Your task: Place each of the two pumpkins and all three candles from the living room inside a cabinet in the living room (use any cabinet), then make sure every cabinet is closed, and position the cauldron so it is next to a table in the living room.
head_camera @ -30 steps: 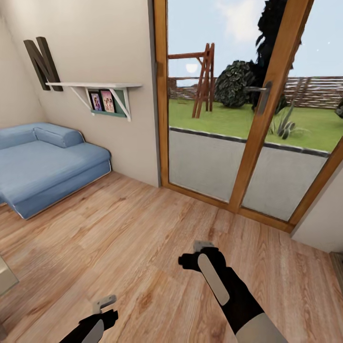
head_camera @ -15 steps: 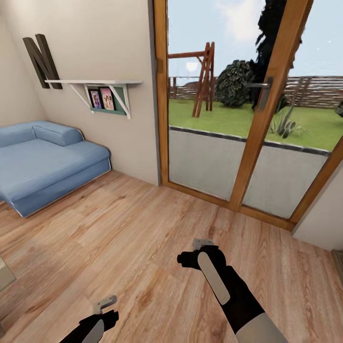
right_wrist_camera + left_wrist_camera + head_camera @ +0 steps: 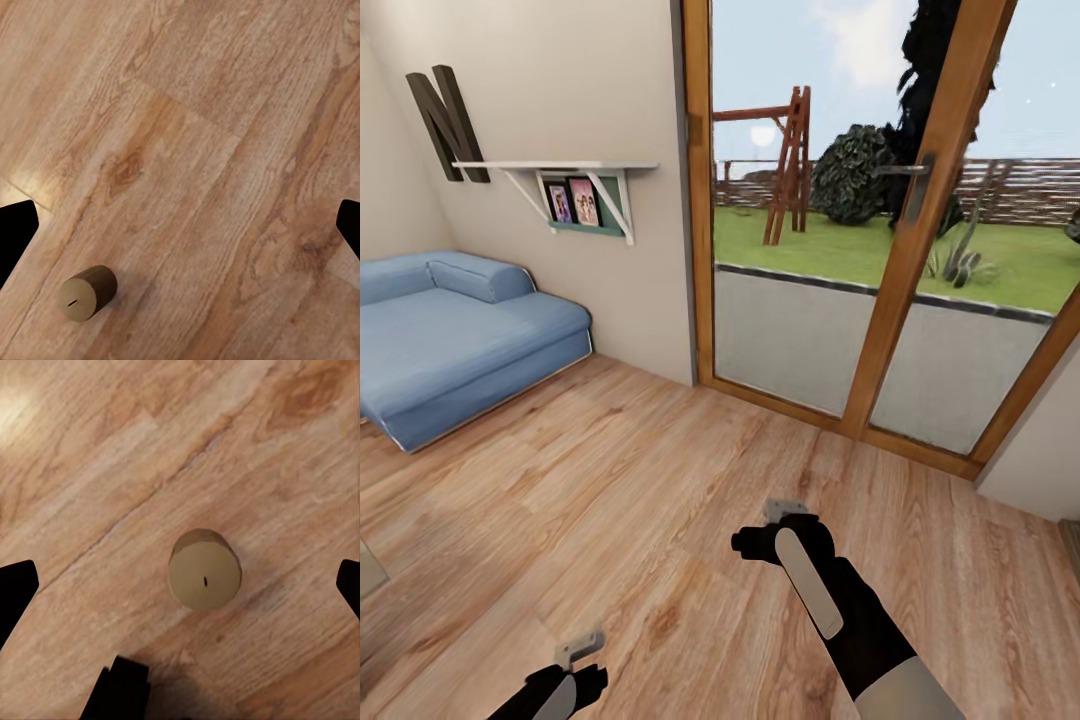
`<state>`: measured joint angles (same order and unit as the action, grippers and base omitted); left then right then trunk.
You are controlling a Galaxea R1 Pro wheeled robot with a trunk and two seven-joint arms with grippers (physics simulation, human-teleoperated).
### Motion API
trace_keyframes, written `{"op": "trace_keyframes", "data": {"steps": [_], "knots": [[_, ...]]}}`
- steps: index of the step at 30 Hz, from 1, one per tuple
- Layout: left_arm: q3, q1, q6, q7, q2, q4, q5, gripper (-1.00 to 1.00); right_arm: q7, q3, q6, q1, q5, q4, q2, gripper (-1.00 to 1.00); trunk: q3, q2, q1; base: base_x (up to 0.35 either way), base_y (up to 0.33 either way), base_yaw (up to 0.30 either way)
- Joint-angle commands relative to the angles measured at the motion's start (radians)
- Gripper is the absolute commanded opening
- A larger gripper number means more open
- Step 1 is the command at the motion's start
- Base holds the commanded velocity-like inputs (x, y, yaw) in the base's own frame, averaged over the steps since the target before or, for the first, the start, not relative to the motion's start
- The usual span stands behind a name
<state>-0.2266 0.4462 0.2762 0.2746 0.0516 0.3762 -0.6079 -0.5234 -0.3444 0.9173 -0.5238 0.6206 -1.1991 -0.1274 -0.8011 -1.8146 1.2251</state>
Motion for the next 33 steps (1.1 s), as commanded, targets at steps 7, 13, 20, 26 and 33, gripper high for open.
{"op": "trace_keyframes", "data": {"steps": [7,13,20,26,33], "knots": [[-0.011,0.000,-0.006,0.008,-0.001,0.001,-0.008,1.00,-0.010,-0.004,0.002,-0.001,0.010,-0.001,0.000,1.00,-0.023,-0.050,0.027,0.000,0.000,0.000],[-0.012,0.000,-0.011,0.008,-0.002,0.001,0.001,1.00,-0.010,-0.004,0.001,-0.001,0.010,-0.001,0.000,1.00,-0.042,-0.092,0.050,0.000,0.000,0.000],[-0.015,0.000,-0.013,0.009,-0.016,-0.009,0.006,1.00,-0.011,-0.005,0.001,-0.001,0.010,-0.013,0.000,1.00,-0.064,-0.141,0.077,0.000,0.000,0.000],[-0.019,0.000,-0.013,0.009,-0.025,-0.011,0.008,1.00,-0.012,-0.005,0.001,-0.001,0.010,-0.015,0.000,1.00,-0.082,-0.183,0.100,0.000,0.000,0.000],[-0.040,0.000,-0.014,0.009,-0.027,-0.011,0.008,1.00,-0.012,-0.006,0.002,-0.001,0.010,-0.016,0.000,1.00,-0.104,-0.232,0.127,0.000,0.000,0.000]]}}
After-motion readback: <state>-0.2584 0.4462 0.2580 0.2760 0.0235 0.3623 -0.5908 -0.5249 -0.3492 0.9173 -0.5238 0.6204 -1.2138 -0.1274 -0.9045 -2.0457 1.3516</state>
